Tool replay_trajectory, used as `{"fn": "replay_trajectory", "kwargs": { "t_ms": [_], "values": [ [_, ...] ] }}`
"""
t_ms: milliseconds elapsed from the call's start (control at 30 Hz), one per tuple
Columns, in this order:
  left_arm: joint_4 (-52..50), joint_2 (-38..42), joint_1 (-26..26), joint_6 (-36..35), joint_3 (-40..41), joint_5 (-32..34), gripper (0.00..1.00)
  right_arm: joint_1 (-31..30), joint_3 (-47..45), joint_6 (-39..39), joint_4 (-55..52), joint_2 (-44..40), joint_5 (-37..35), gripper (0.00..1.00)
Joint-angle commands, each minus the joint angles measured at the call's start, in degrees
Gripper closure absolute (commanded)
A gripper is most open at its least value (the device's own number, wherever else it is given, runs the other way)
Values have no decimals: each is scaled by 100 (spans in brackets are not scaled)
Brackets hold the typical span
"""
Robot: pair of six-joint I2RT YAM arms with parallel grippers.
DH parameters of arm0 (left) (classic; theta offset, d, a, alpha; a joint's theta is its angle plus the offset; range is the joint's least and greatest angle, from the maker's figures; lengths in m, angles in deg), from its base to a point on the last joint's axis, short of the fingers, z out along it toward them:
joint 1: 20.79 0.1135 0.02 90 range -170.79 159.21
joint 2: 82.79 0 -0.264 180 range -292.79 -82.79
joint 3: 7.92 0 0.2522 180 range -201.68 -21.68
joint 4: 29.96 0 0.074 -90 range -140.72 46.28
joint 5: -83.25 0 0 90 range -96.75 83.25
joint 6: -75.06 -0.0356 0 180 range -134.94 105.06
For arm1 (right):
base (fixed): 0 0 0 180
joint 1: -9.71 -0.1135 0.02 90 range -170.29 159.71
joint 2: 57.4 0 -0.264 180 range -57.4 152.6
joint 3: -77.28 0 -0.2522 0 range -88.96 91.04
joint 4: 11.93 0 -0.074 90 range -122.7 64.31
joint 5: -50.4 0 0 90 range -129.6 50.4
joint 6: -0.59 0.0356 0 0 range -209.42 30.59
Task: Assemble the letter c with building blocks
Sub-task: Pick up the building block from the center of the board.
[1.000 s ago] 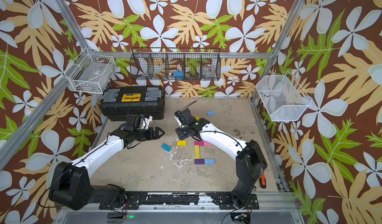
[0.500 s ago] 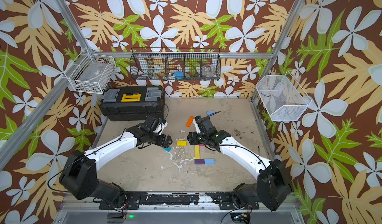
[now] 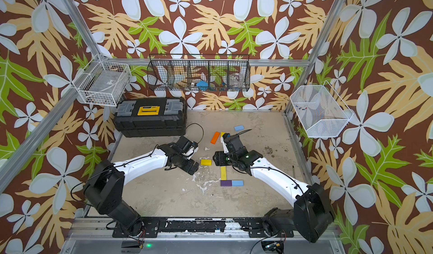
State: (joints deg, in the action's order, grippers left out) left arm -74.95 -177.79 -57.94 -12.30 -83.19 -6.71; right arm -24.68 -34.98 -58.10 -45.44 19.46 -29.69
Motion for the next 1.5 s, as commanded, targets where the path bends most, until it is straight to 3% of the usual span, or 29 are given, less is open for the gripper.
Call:
{"fn": "replay_trajectory", "kwargs": {
  "t_ms": [0,467,967,1100,1233,1467],
  "values": [
    [-130,-137,-65,-105,-99,480,2,3,-10,73,76,-10,-119,35],
    [61,-400,-65,22,-7,660,4,55,-66,34,50,-66,-192,35],
    [300,-555,-56,88,152,559,15,99,-42,36,-9,-66,-218,35],
    [351,-550,-48,112,235,512,23,109,7,43,-29,-18,-218,35],
    [443,-483,61,255,305,298,44,117,56,45,-46,31,-193,35],
    [633,-229,313,856,162,-71,51,121,78,19,-12,169,-130,35]
  ]
}}
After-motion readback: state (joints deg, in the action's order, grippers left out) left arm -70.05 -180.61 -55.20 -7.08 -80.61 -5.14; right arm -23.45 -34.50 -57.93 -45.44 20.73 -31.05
